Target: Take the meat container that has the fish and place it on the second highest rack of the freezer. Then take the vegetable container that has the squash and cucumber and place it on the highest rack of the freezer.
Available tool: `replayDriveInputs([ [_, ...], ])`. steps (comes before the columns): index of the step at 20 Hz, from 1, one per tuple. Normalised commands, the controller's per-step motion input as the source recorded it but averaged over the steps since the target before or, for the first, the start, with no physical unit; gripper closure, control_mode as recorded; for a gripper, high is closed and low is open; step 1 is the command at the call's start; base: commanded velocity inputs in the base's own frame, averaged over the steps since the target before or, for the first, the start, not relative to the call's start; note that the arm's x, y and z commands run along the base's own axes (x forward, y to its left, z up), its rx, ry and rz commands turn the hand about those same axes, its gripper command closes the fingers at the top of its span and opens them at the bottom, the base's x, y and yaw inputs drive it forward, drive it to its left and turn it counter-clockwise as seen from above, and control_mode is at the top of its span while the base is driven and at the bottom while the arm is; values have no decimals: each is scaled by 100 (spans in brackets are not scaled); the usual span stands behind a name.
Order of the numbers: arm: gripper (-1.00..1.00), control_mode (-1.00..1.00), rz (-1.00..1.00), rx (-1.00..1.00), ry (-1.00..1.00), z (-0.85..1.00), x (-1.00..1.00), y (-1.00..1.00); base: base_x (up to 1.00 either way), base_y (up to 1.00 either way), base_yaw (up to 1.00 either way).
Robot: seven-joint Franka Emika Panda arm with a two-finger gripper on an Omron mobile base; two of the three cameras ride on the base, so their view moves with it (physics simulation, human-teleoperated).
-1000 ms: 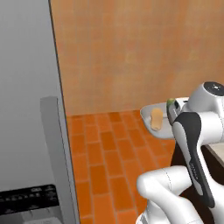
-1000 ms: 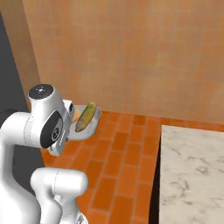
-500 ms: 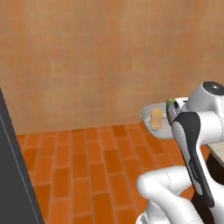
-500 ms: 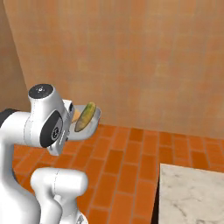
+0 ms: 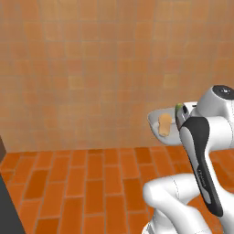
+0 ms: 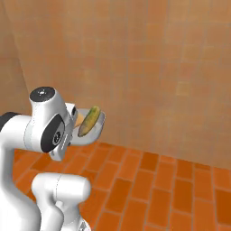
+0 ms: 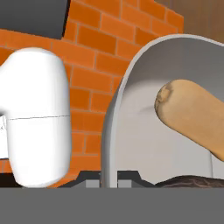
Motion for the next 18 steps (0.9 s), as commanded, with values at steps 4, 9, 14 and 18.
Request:
replayDriveInputs([
  [4,100,100,0,0,0,0,0,0,13,-13,98],
  [9,100,100,0,0,0,0,0,0,0,-8,100],
  [14,100,100,0,0,0,0,0,0,4,-8,100],
  [18,100,100,0,0,0,0,0,0,2,-8,100],
])
